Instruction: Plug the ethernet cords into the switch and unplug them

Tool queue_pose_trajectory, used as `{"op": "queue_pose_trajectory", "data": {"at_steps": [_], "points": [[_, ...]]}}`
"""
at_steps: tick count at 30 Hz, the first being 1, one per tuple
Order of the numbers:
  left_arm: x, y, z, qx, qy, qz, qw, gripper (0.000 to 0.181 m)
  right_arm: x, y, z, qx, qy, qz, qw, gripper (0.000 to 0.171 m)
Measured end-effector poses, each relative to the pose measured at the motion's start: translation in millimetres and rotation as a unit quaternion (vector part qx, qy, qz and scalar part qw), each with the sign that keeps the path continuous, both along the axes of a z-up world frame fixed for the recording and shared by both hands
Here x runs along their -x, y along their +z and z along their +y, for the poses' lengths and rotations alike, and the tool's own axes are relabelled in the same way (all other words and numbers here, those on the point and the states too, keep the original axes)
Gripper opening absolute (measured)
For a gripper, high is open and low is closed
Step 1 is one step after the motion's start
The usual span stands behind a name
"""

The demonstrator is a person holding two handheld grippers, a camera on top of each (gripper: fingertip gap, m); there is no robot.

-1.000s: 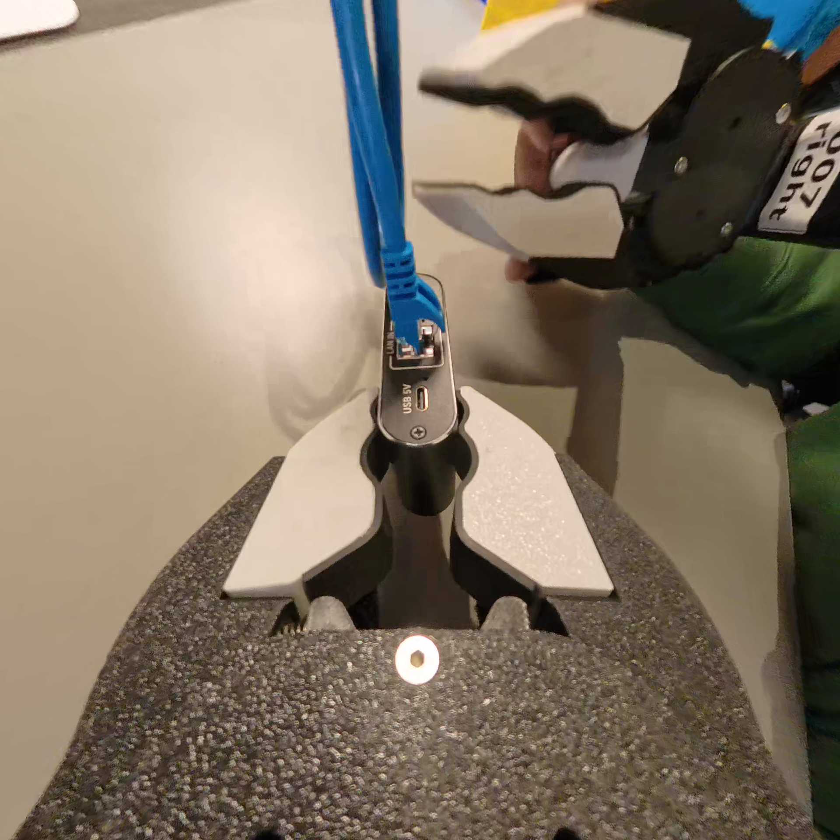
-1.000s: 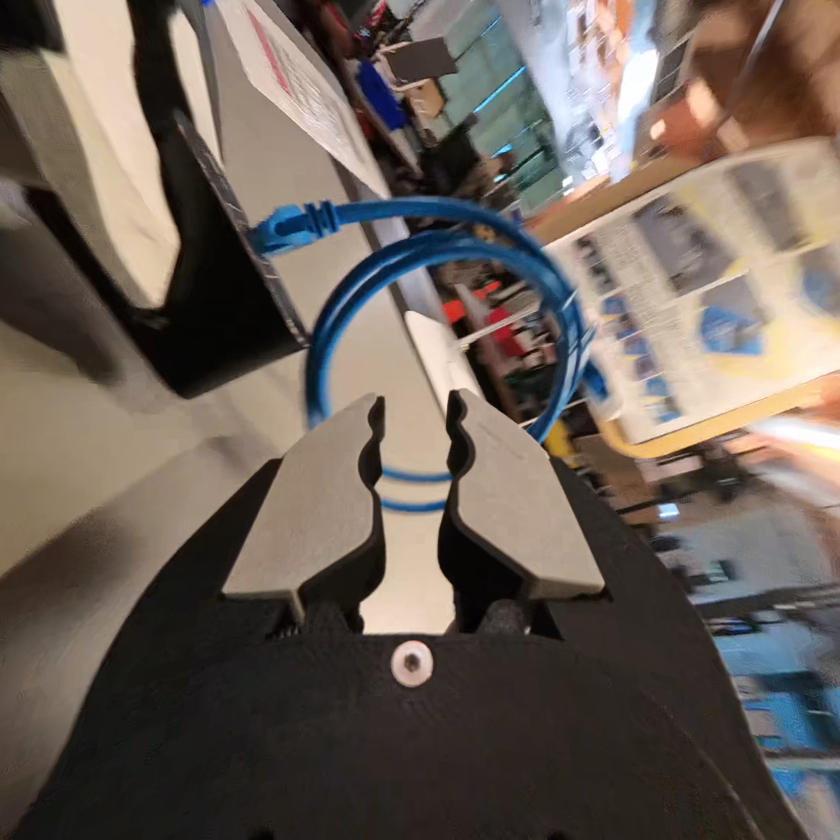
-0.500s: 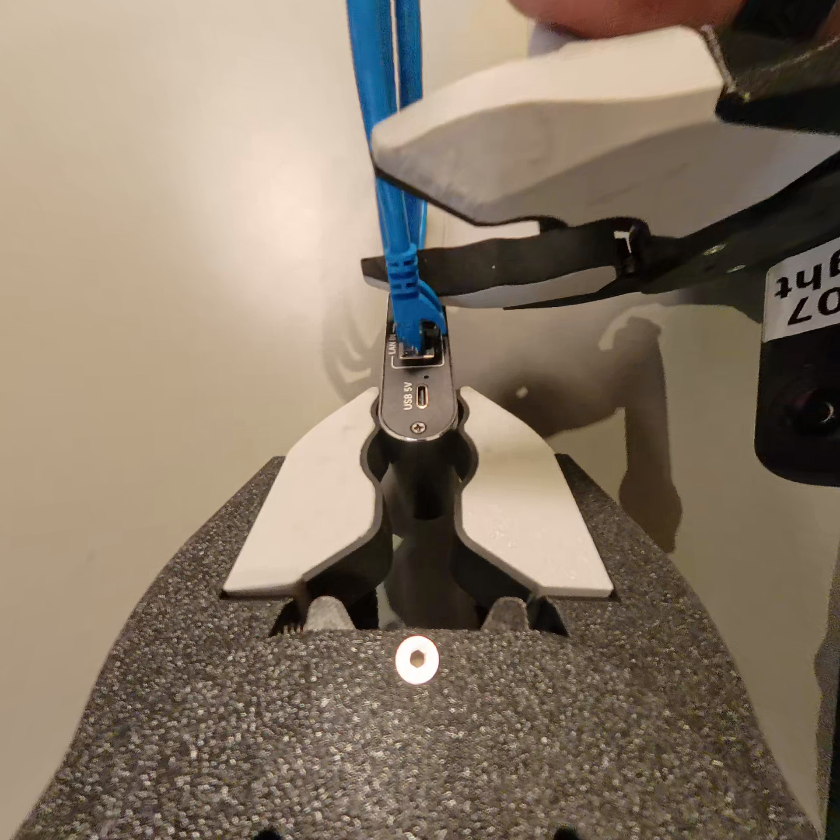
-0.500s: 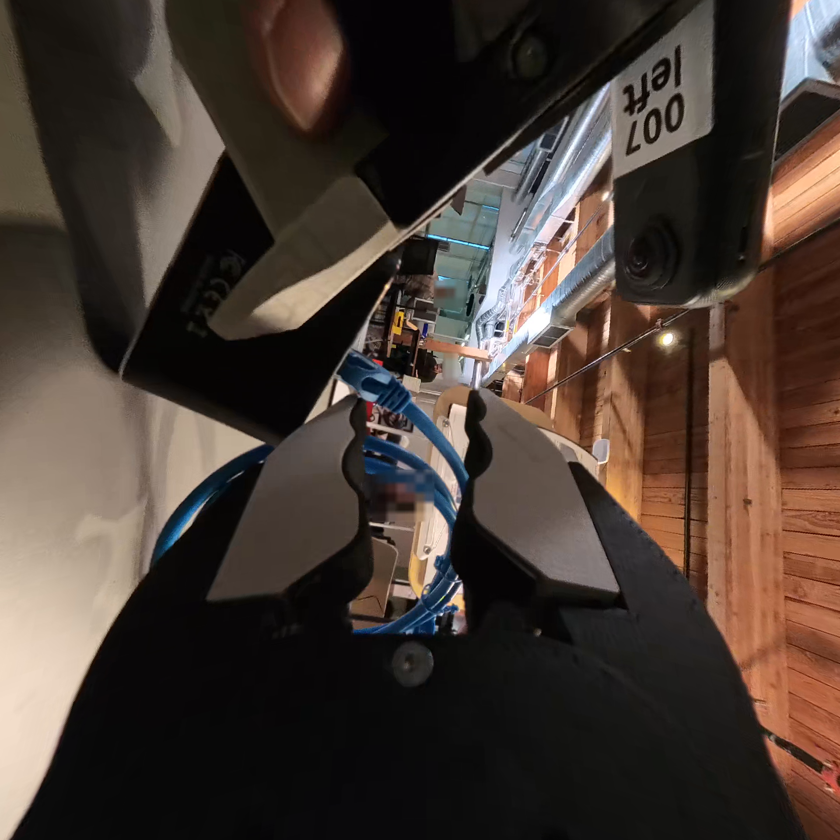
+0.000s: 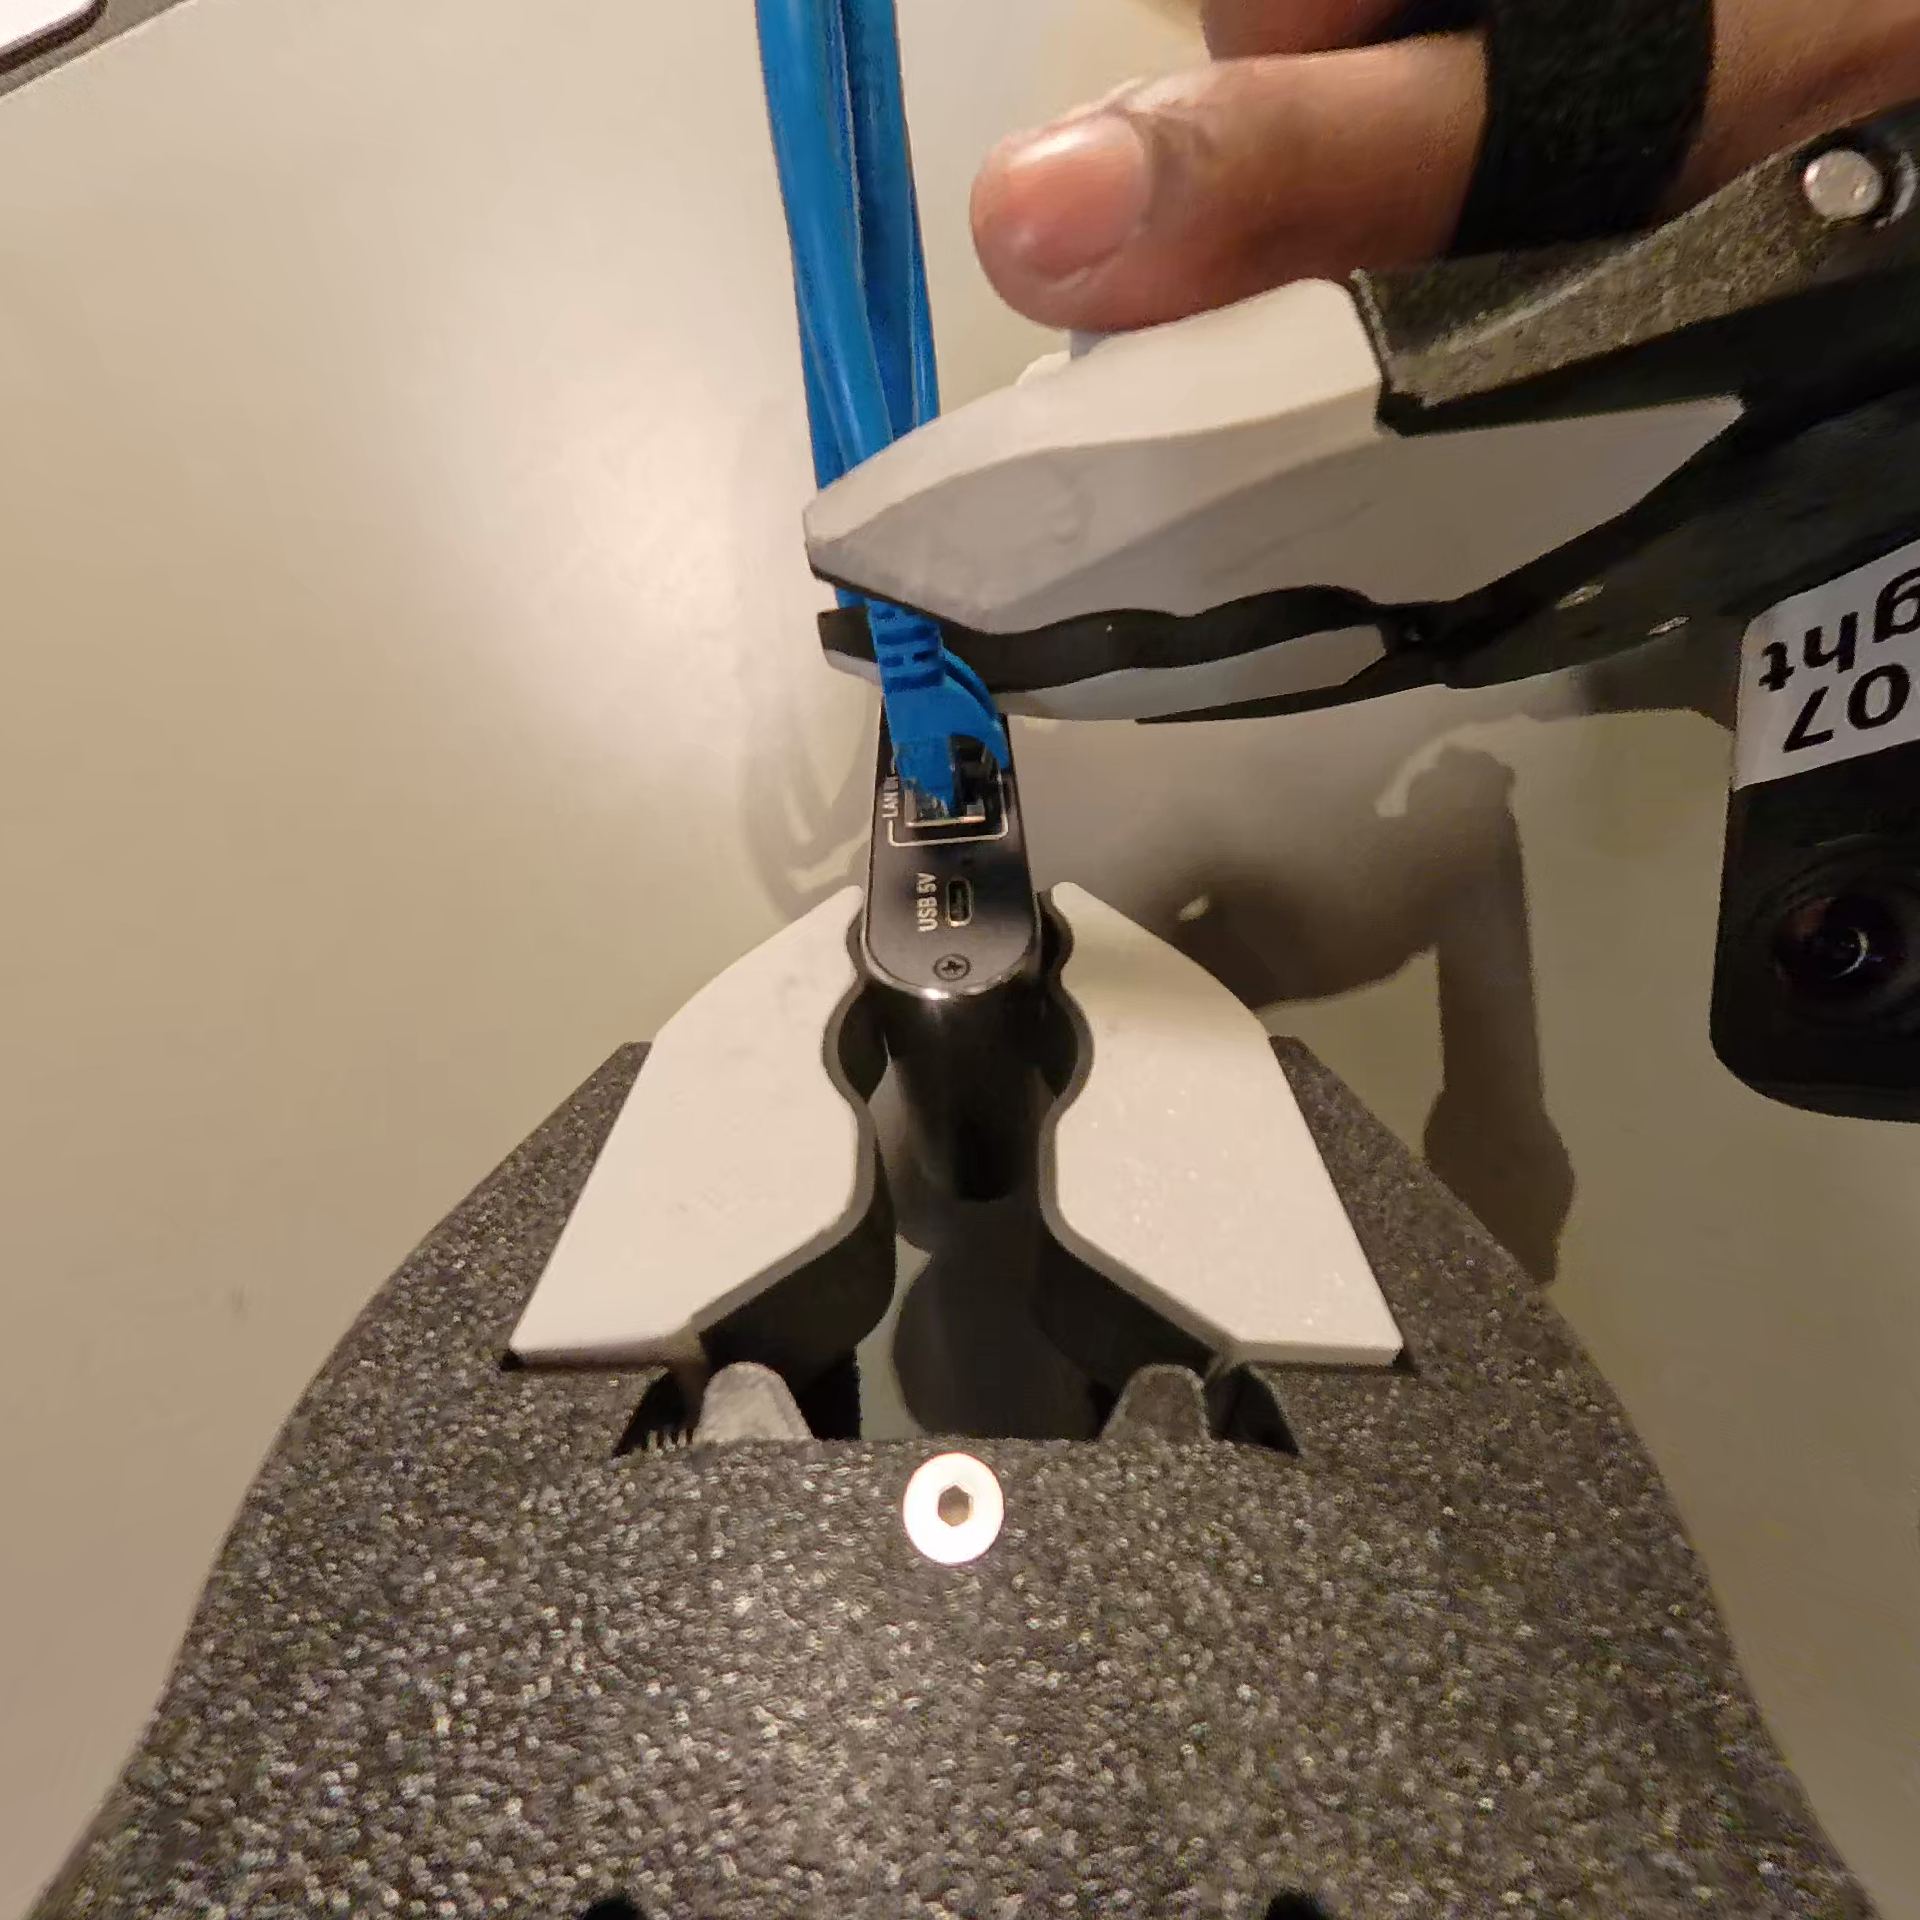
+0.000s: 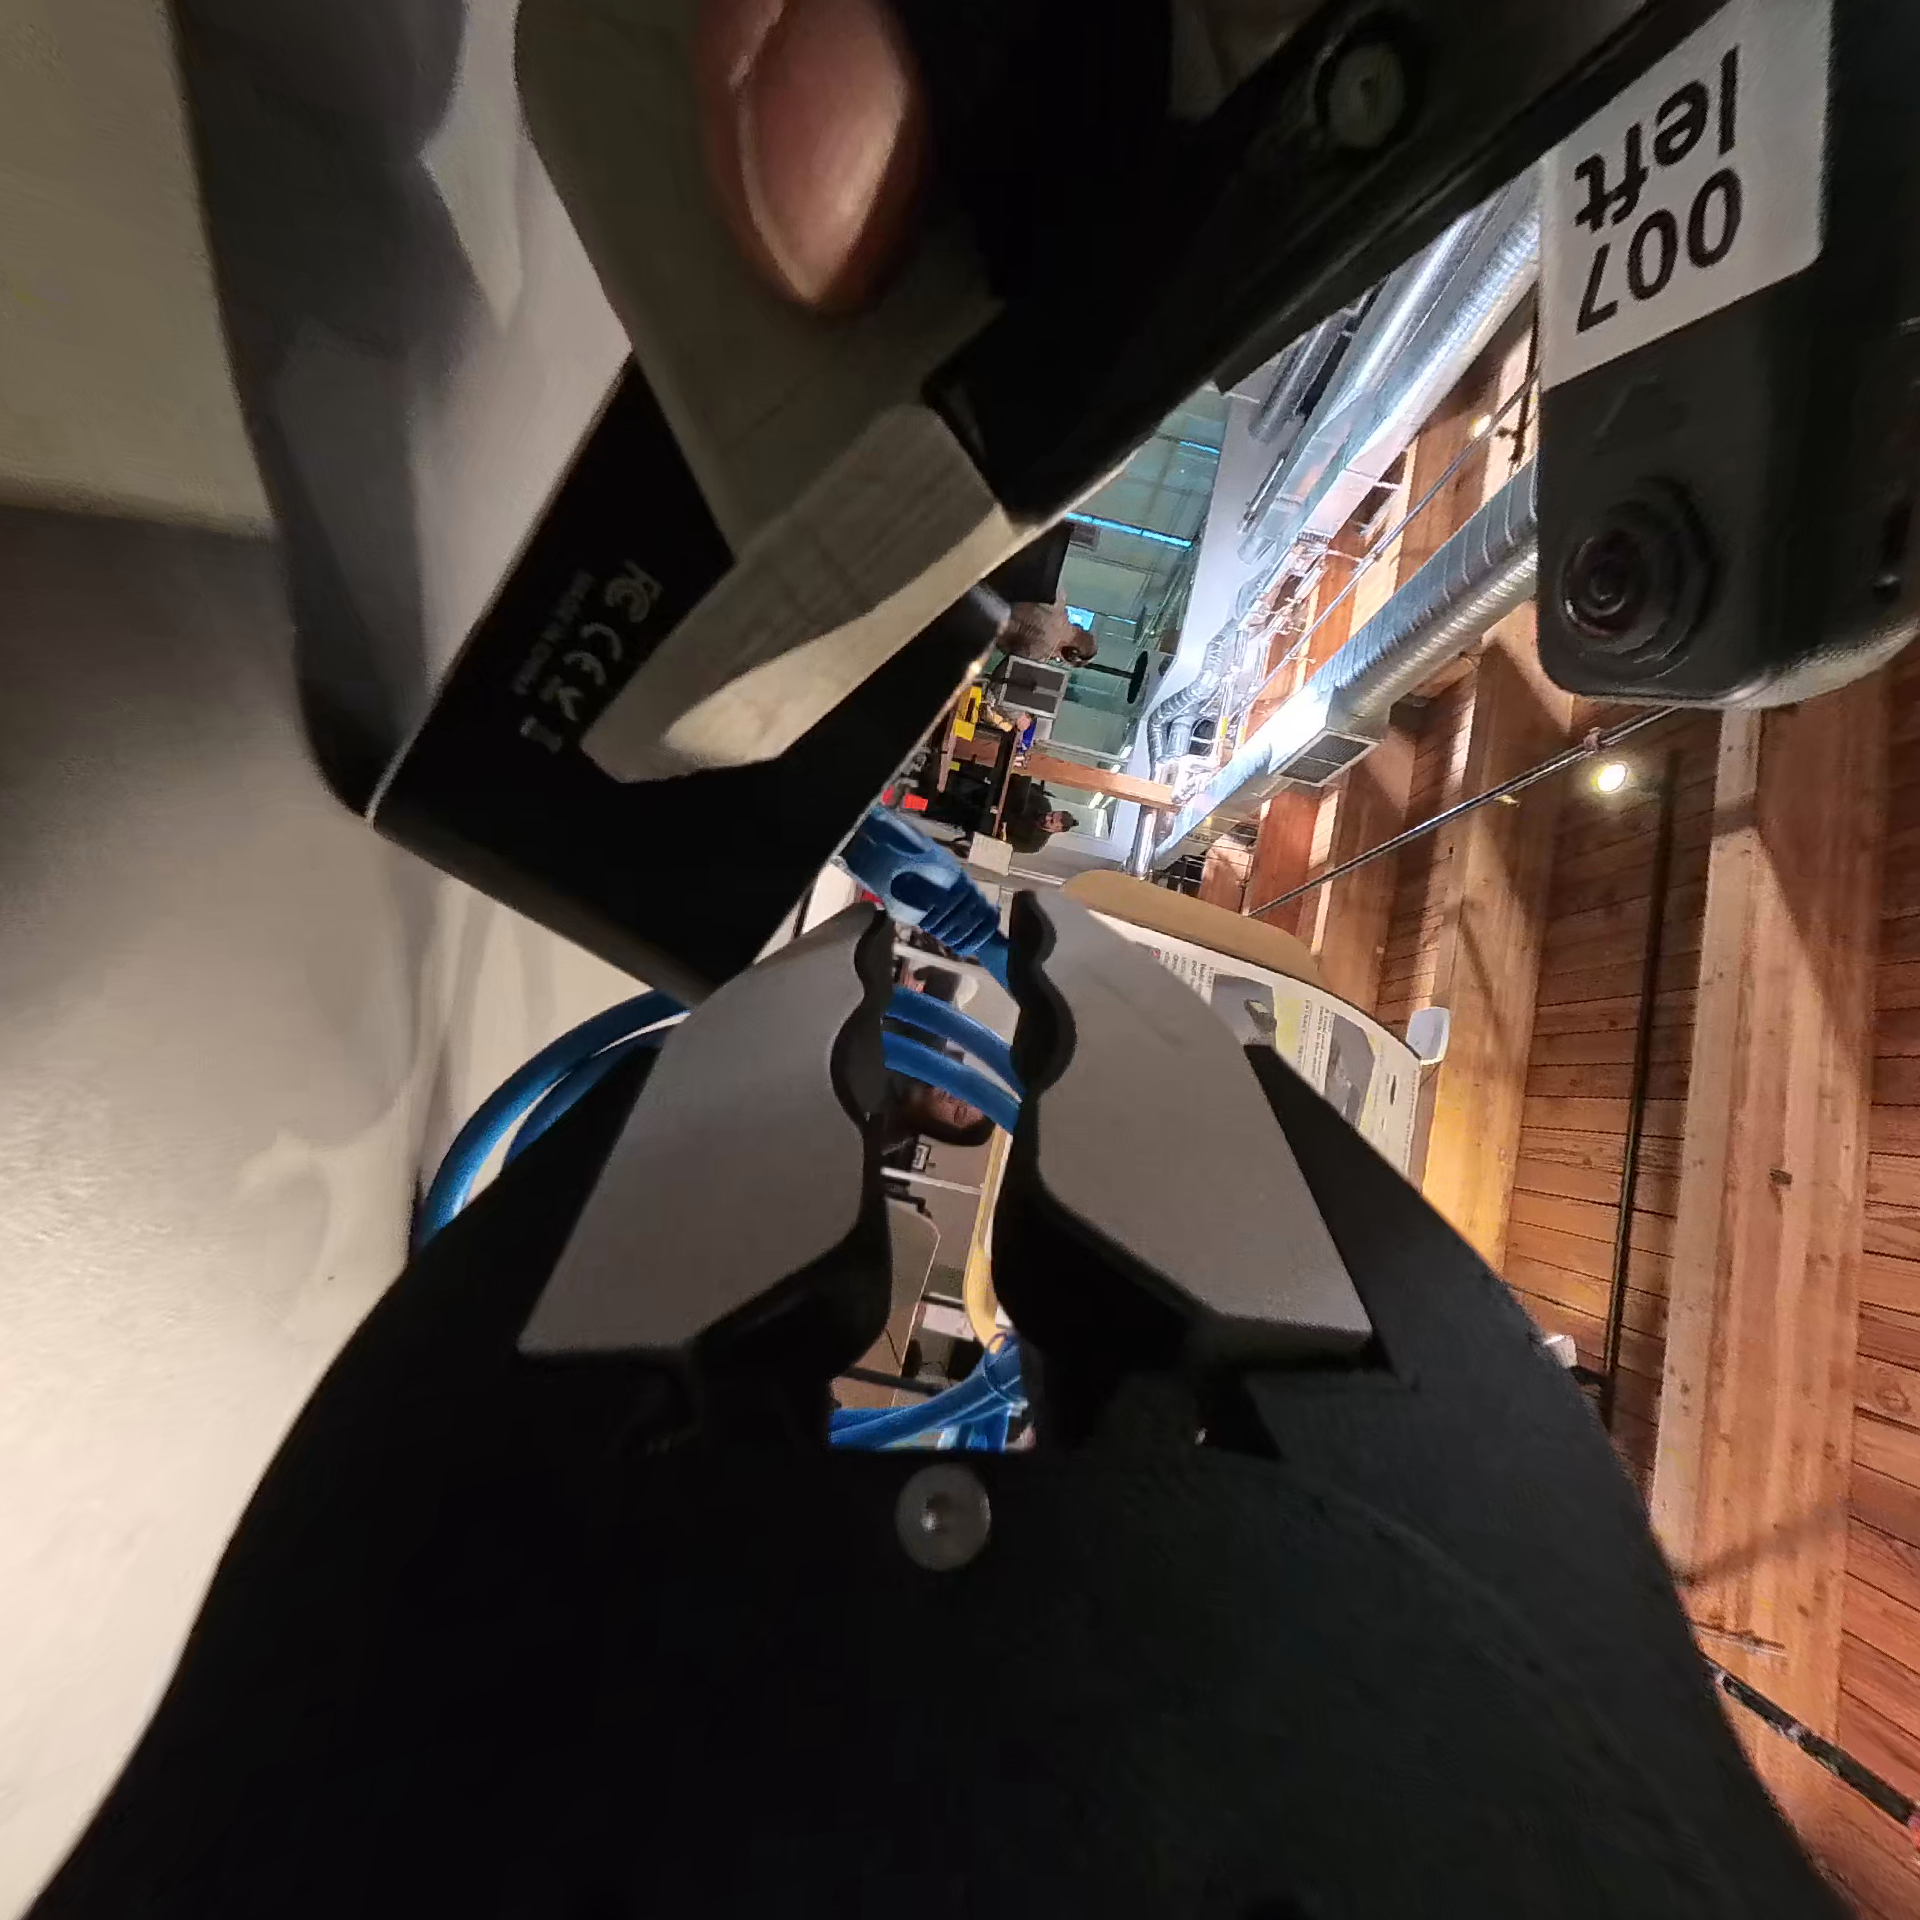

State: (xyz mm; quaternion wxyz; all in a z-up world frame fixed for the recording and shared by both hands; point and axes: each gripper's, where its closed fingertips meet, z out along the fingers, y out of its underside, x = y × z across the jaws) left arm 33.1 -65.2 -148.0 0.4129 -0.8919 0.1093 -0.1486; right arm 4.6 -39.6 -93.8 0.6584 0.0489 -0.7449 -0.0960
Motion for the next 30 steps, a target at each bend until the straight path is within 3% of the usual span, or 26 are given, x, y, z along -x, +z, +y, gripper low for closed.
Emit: {"op": "queue_pose_trajectory", "data": {"at_steps": [4, 12, 20, 26, 30], "points": [[0, 2, 2, -0.012, 0.003, 0.001, 1.0, 0.028, 0, 0, 3, 0.009, -0.013, 0.009, 1.0, 0.019], [4, 20, 8, -0.064, 0.015, -0.025, 0.998, 0.03, -1, 2, 13, 0.116, -0.06, 0.034, 0.991, 0.015], [5, 38, 16, -0.122, 0.033, -0.116, 0.985, 0.053, -2, 5, 37, 0.296, -0.154, 0.063, 0.94, 0.013], [11, 50, 18, -0.158, 0.052, -0.194, 0.967, 0.027, -1, 2, 29, 0.347, -0.168, 0.07, 0.92, 0.013], [16, 50, 17, -0.155, 0.051, -0.196, 0.967, 0.027, 0, -3, 26, 0.392, -0.158, 0.046, 0.905, 0.013]]}}
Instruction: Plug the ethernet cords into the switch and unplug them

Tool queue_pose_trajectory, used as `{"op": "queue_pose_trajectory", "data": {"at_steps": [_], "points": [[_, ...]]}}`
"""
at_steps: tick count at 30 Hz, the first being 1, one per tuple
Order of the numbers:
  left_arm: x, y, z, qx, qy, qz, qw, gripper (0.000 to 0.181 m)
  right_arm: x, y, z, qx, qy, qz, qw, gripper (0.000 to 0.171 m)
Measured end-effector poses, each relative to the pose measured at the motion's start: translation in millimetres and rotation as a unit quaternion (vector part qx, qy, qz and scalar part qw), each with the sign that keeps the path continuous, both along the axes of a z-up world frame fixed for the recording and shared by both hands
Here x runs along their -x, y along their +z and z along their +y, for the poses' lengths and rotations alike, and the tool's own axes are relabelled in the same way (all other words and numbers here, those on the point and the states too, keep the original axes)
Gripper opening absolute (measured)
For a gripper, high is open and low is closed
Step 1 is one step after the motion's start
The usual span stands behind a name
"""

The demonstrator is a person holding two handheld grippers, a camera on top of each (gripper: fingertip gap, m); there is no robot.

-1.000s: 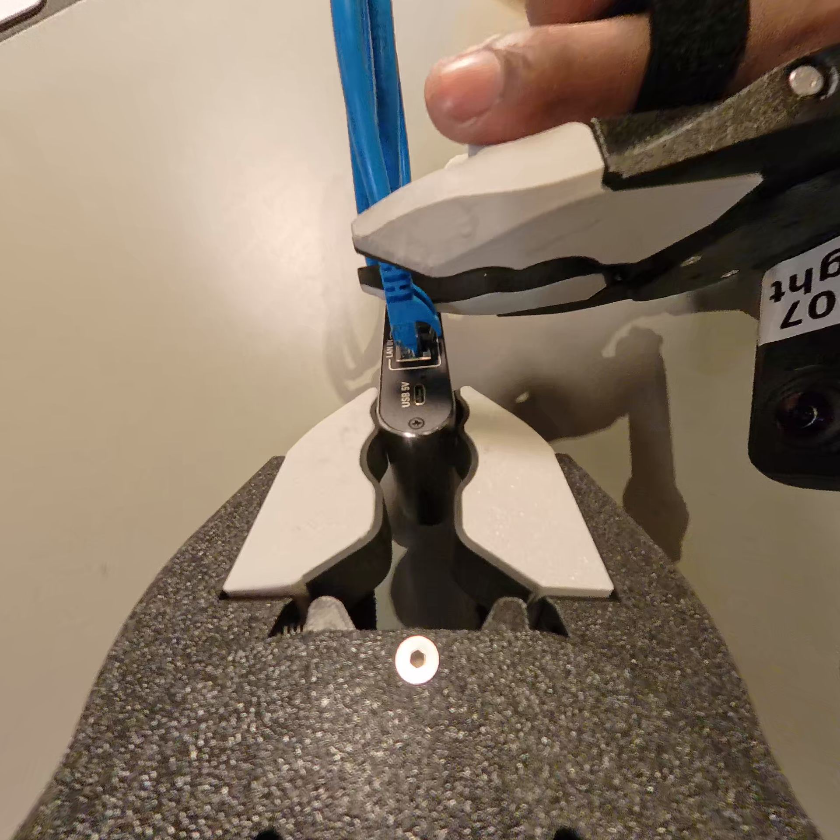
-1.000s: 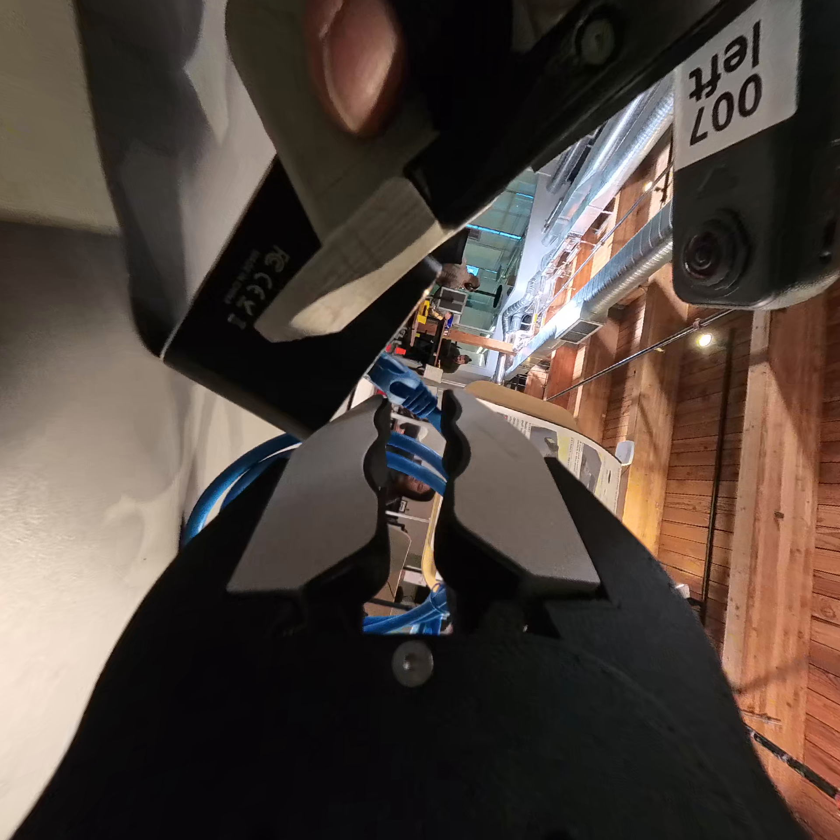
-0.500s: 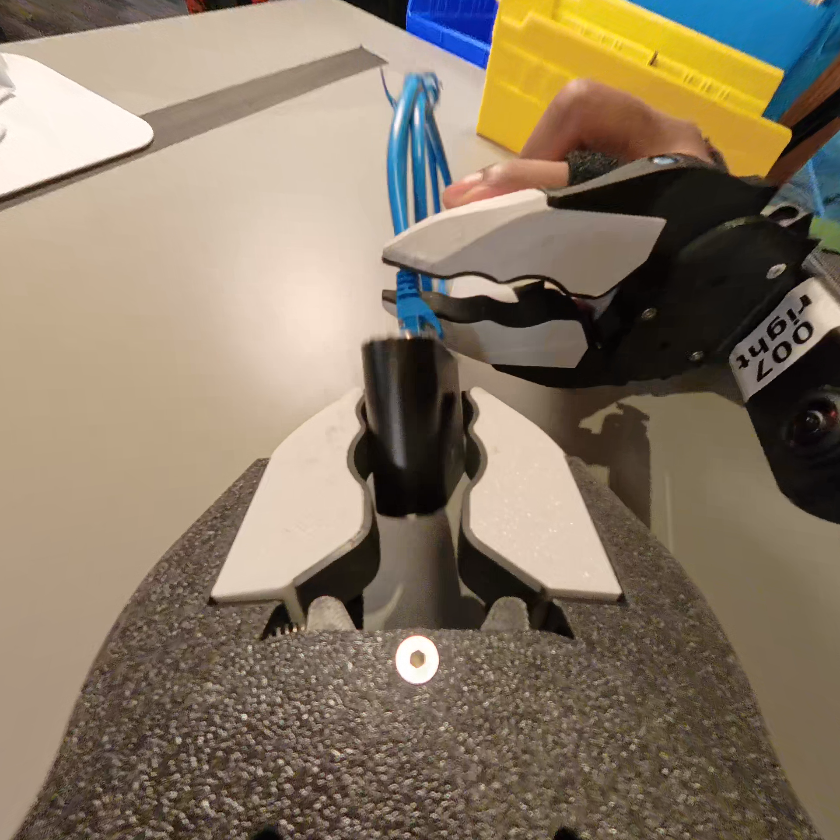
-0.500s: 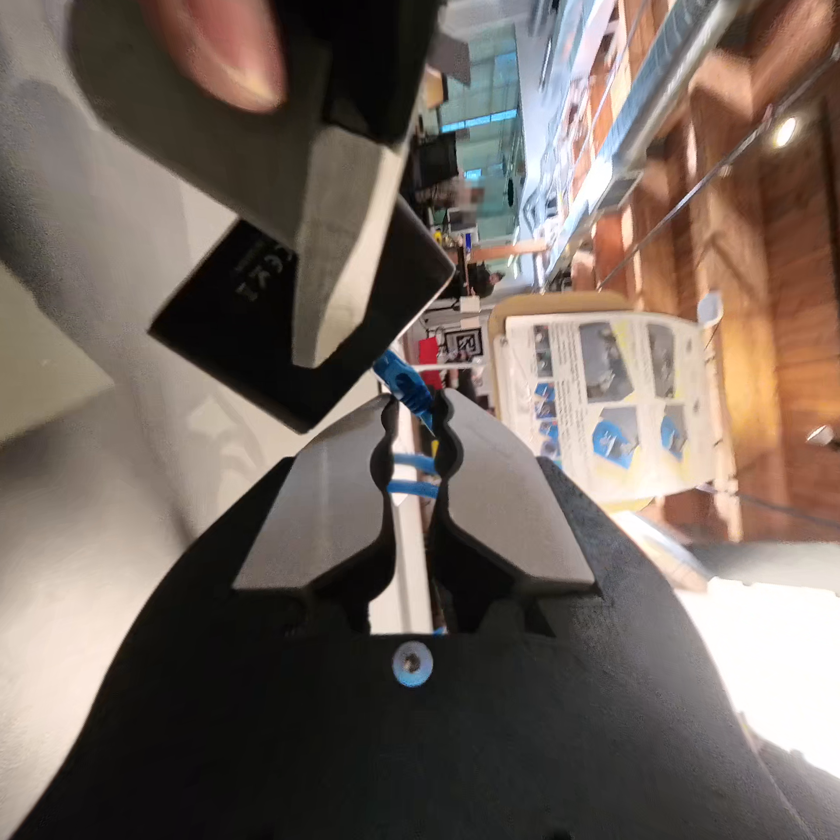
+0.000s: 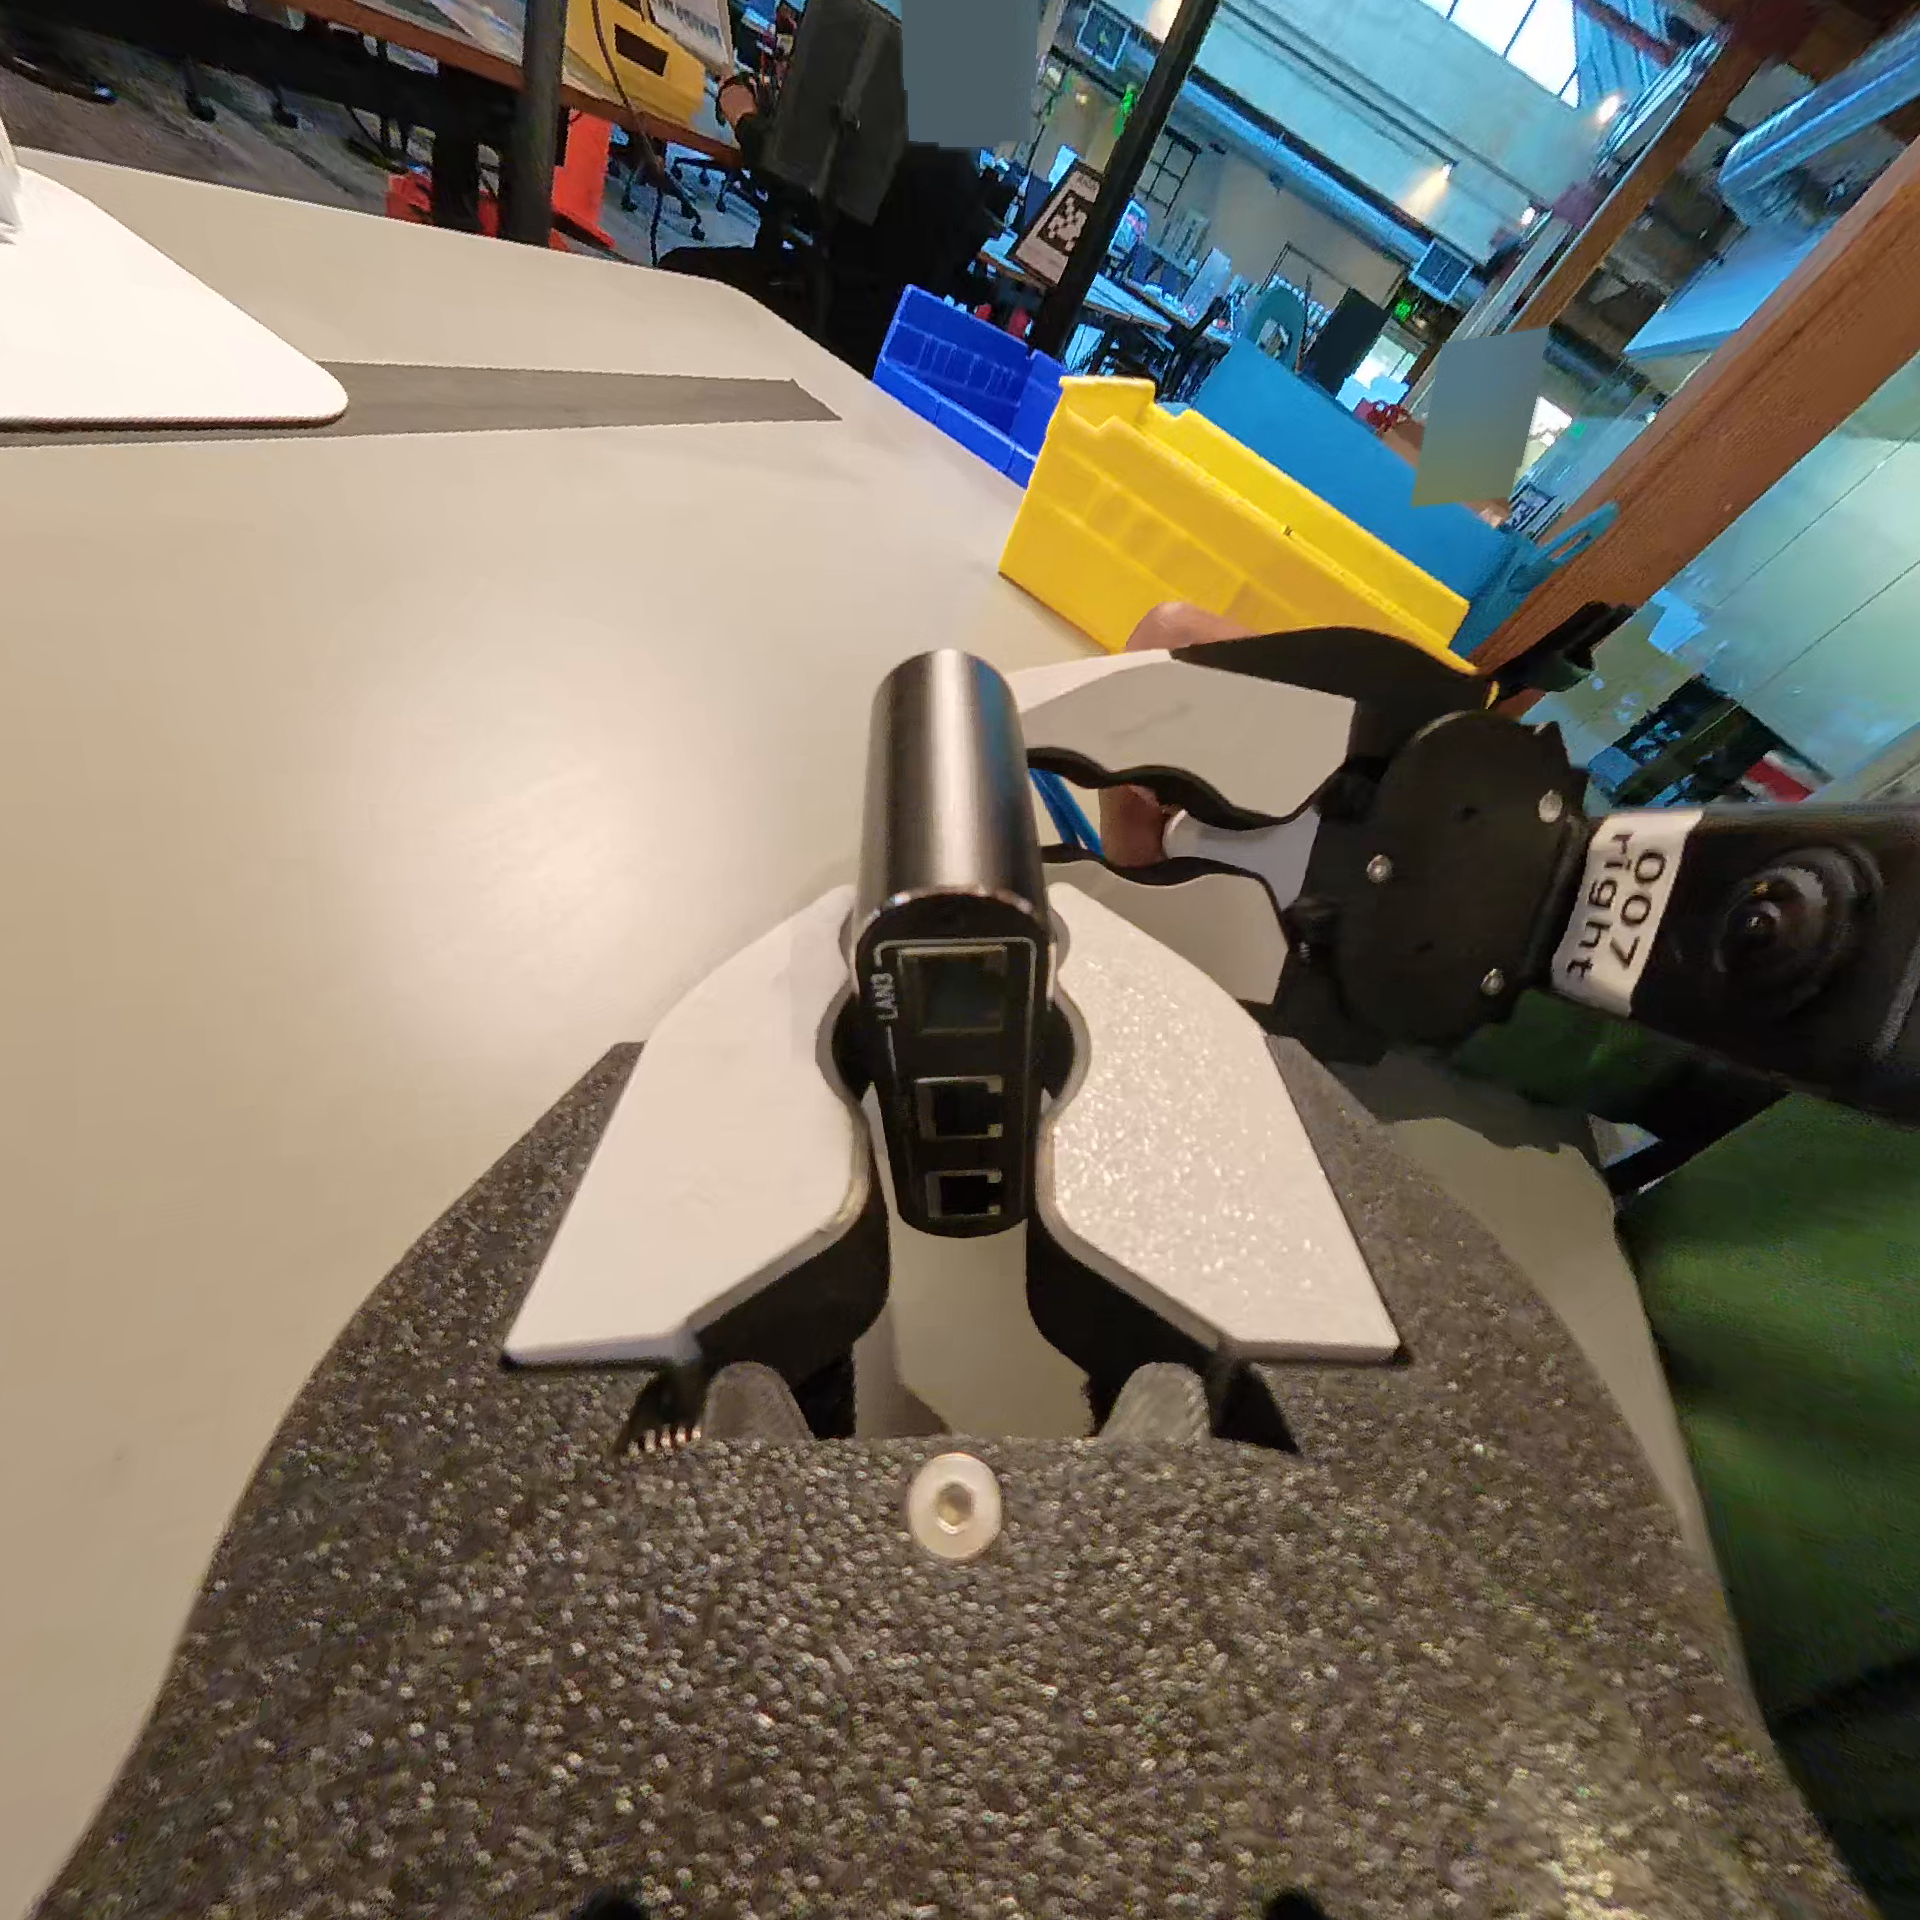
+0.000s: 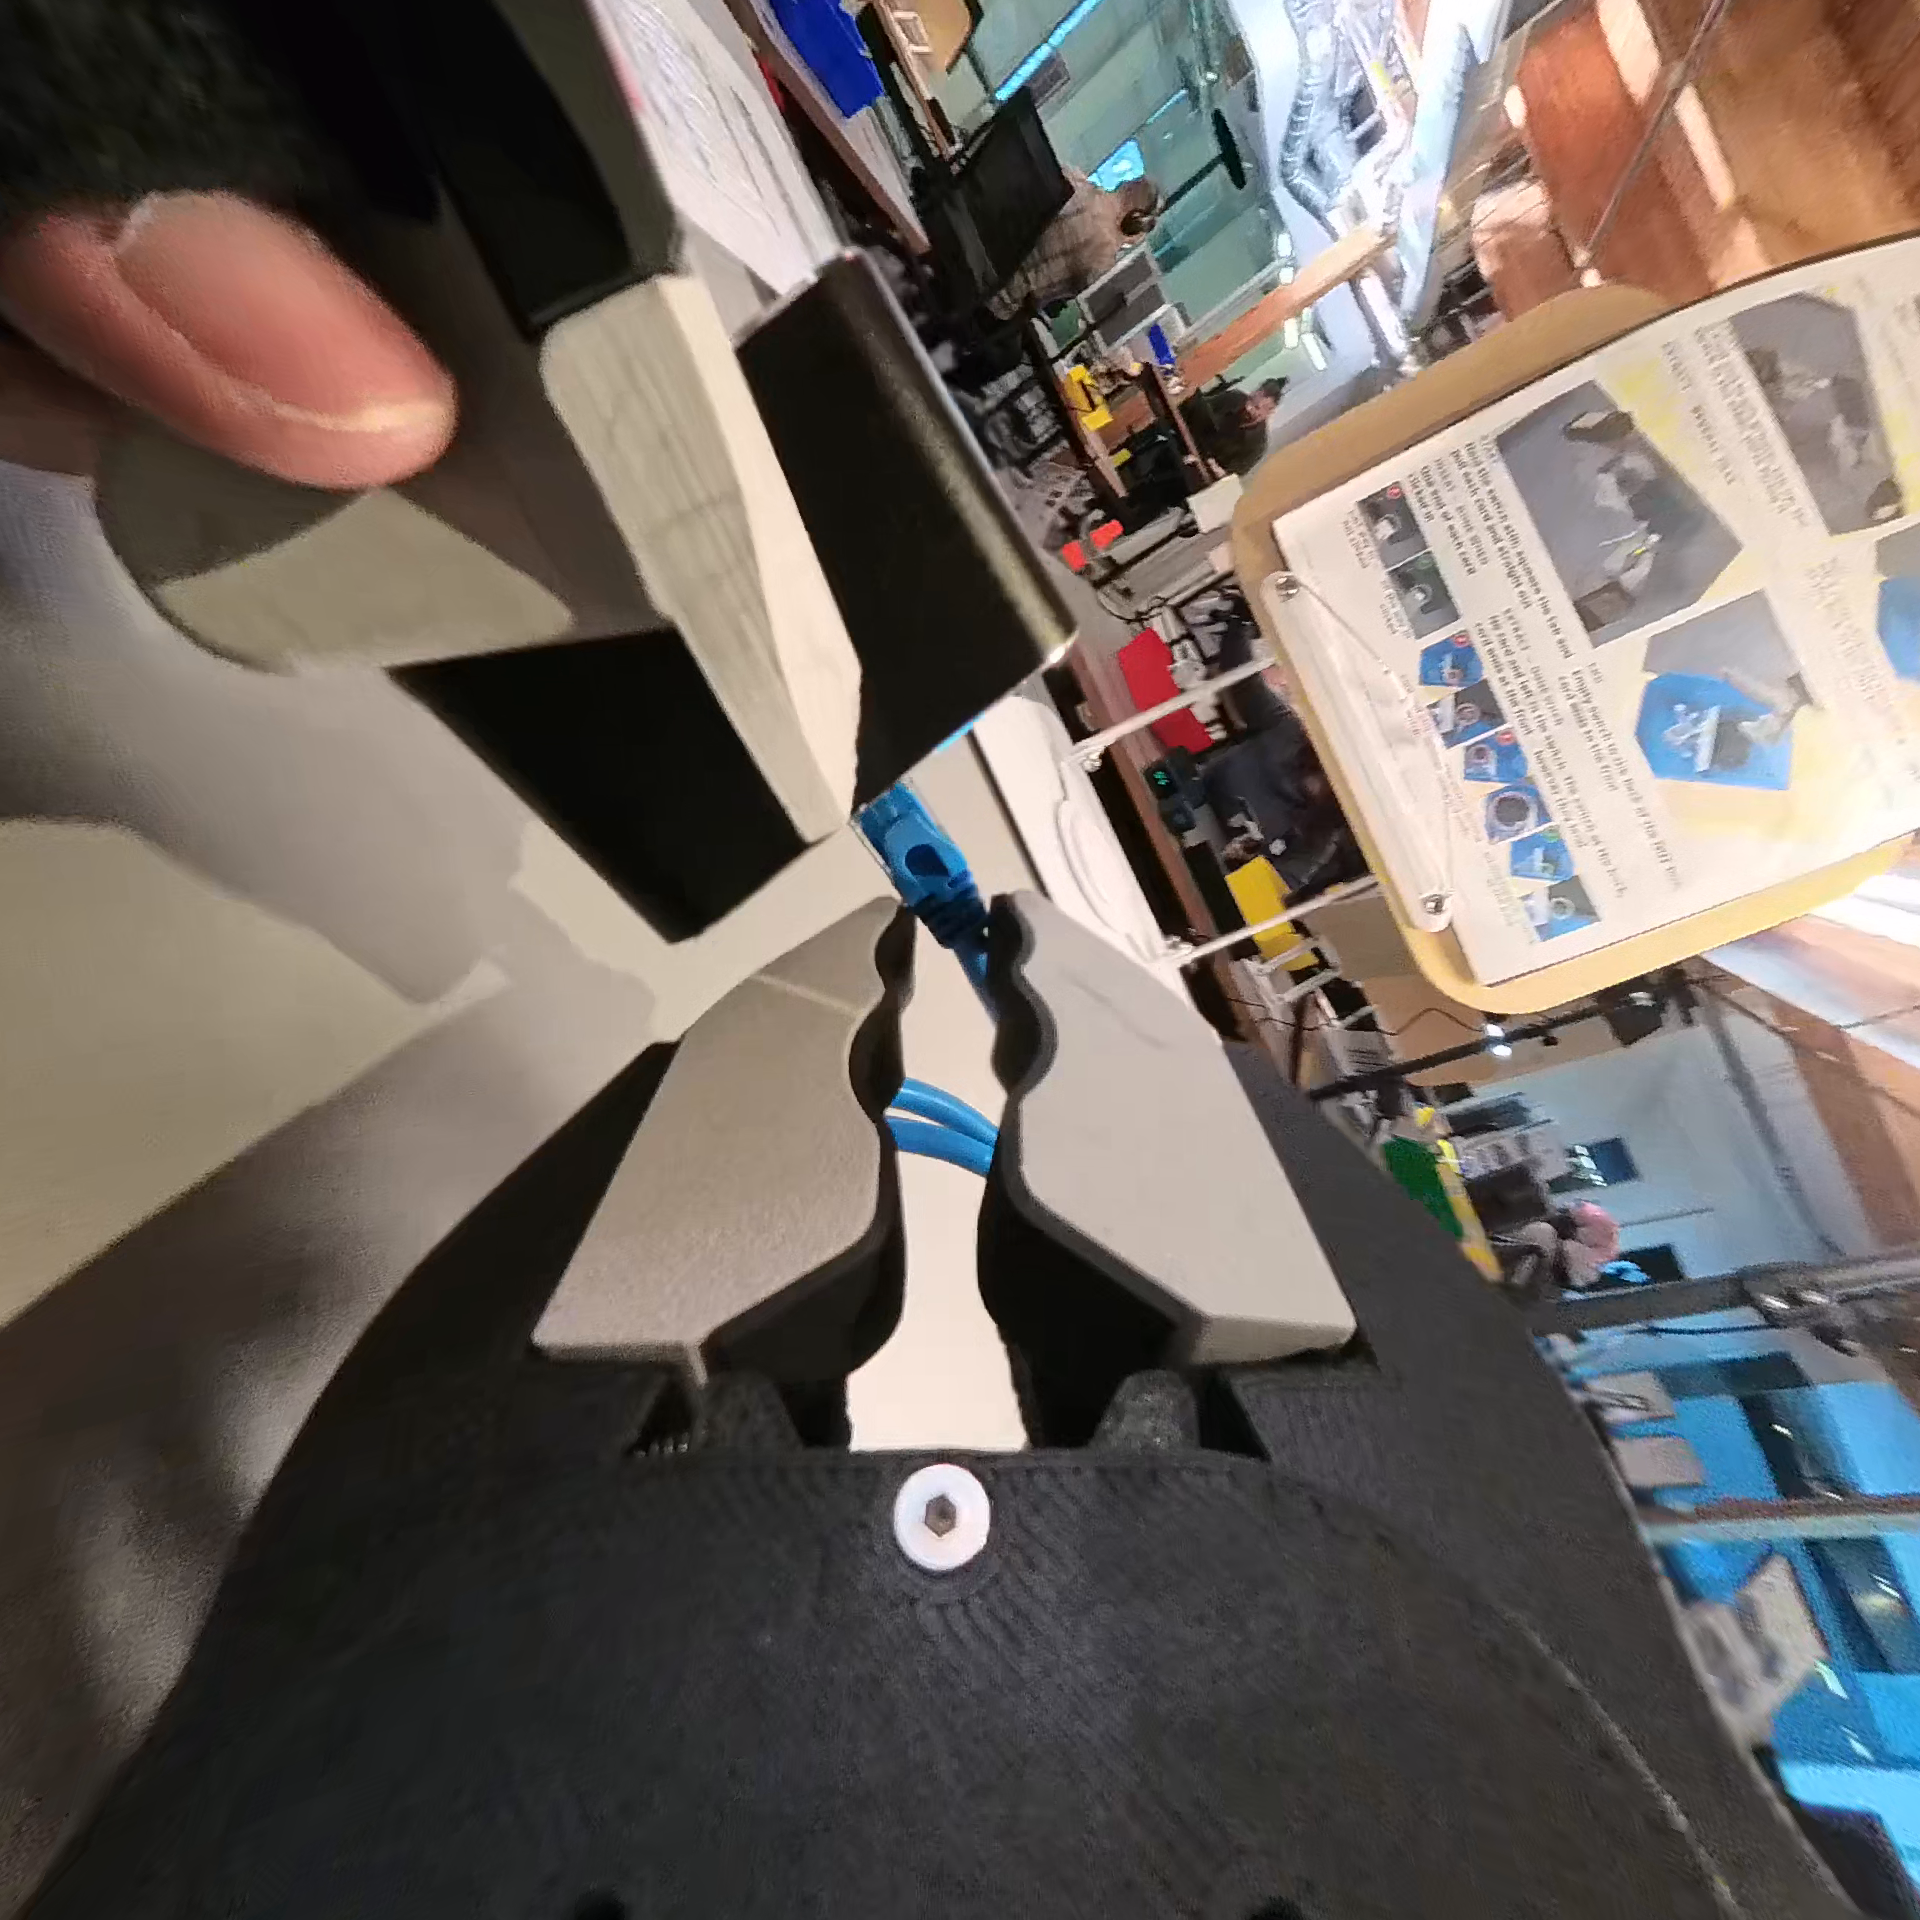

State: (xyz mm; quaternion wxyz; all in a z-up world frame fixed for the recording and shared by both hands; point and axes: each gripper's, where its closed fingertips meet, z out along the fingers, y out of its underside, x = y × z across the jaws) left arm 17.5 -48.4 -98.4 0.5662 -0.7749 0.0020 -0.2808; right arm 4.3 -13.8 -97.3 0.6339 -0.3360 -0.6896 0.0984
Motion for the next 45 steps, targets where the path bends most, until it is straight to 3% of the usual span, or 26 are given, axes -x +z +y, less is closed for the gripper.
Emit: {"op": "queue_pose_trajectory", "data": {"at_steps": [7, 14, 18, 29, 37, 45], "points": [[16, 4, -6, -0.052, -0.013, 0.152, 0.987, 0.027, -18, 12, -18, 0.183, 0.129, -0.019, 0.974, 0.032], [-5, 11, -19, -0.186, -0.078, 0.342, 0.918, 0.027, -36, 26, -27, 0.064, 0.187, -0.013, 0.98, 0.037], [-17, 13, -23, -0.215, -0.095, 0.35, 0.907, 0.028, -39, 17, -42, 0.036, 0.214, -0.03, 0.976, 0.039], [-25, 8, -26, -0.236, -0.109, 0.388, 0.884, 0.028, -44, 22, -54, 0.086, 0.251, -0.036, 0.964, 0.031], [-33, 5, -27, -0.238, -0.117, 0.457, 0.849, 0.028, -46, 16, -56, 0.034, 0.243, -0.07, 0.967, 0.03], [-35, 9, -27, -0.245, -0.113, 0.444, 0.855, 0.028, -47, 14, -59, 0.053, 0.242, -0.082, 0.965, 0.021]]}}
